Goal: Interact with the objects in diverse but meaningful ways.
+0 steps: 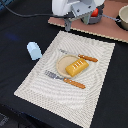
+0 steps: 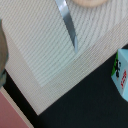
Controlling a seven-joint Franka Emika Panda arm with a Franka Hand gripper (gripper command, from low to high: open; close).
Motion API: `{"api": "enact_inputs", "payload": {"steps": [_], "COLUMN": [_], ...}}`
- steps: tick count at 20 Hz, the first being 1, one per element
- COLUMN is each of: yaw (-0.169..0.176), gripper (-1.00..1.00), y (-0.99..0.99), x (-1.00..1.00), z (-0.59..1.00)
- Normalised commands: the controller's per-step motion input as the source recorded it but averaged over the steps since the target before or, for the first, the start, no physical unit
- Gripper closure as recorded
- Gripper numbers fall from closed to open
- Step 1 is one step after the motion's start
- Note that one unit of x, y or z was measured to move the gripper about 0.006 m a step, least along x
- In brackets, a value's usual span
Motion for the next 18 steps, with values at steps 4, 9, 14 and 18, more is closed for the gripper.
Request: {"api": "enact_inputs", "payload": {"steps": [4, 9, 14, 18], "yaw": [-0.036, -0.056, -0.03, -0.002], "gripper": [-1.0, -1.0, -1.0, -1.0], "y": [-0.15, -0.34, -0.47, -0.56], "x": [-0.99, -0.93, -0.9, -0.86], "z": [-0.28, -0.29, -0.35, -0.32]}}
